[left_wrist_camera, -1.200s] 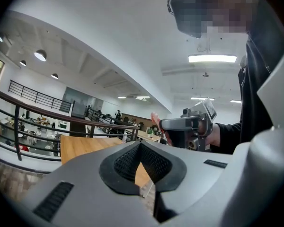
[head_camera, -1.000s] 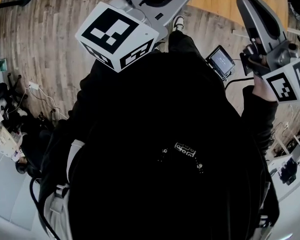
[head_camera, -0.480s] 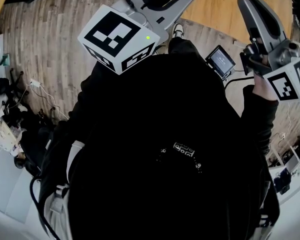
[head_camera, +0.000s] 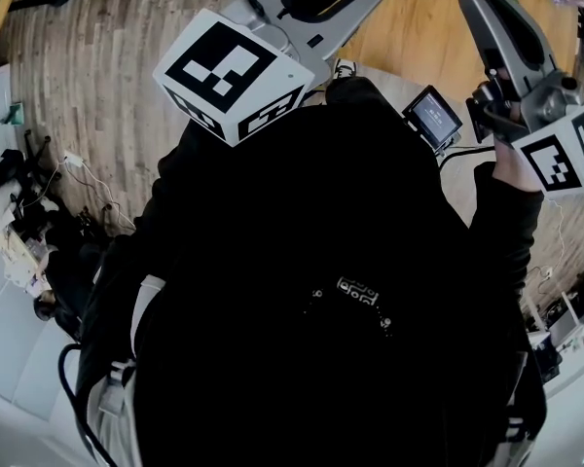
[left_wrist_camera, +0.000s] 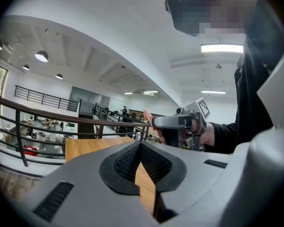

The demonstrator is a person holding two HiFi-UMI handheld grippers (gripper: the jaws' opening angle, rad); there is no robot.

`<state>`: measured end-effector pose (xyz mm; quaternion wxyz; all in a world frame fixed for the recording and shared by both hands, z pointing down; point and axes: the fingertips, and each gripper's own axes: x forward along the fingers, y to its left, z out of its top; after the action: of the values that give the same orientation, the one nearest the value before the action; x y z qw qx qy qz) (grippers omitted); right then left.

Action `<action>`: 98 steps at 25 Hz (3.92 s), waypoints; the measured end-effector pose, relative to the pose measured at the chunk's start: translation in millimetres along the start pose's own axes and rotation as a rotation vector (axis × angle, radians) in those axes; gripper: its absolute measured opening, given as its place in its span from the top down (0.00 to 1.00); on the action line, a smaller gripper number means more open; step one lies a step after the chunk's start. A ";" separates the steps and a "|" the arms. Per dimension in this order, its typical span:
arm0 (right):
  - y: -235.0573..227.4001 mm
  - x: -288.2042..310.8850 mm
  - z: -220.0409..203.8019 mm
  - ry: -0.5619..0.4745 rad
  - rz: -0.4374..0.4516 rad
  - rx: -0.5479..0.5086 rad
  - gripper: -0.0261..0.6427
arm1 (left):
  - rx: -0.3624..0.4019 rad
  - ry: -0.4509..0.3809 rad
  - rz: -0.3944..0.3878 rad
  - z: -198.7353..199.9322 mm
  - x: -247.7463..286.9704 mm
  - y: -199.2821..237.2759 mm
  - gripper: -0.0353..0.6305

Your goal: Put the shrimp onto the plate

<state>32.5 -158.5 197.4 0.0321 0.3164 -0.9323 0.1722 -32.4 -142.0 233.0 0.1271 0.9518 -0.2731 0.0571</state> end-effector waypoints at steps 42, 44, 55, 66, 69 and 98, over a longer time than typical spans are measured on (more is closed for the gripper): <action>-142.1 -53.8 24.7 -0.053 -0.054 0.103 0.87 | -0.019 0.101 -0.009 29.3 142.1 23.1 0.95; -140.7 -54.0 30.1 -0.057 -0.065 0.089 0.87 | -0.013 0.096 -0.022 33.6 145.3 26.8 0.95; -116.0 -32.6 34.5 -0.104 -0.132 0.086 0.87 | 0.051 0.070 -0.071 47.4 121.0 44.8 0.95; -113.3 -23.2 47.2 -0.091 -0.148 0.072 0.87 | 0.076 0.073 -0.089 58.6 130.0 51.7 0.95; -115.2 -28.3 41.0 -0.099 -0.146 0.083 0.87 | 0.076 0.075 -0.084 54.9 131.1 49.5 0.95; -149.3 21.1 -17.7 0.124 -0.103 0.032 0.87 | -0.053 0.171 0.013 -21.2 98.6 101.1 0.95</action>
<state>104.6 -275.2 262.5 0.0937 0.3531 -0.9081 0.2046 -4.0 -268.8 292.2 0.1750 0.9380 -0.2688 0.1318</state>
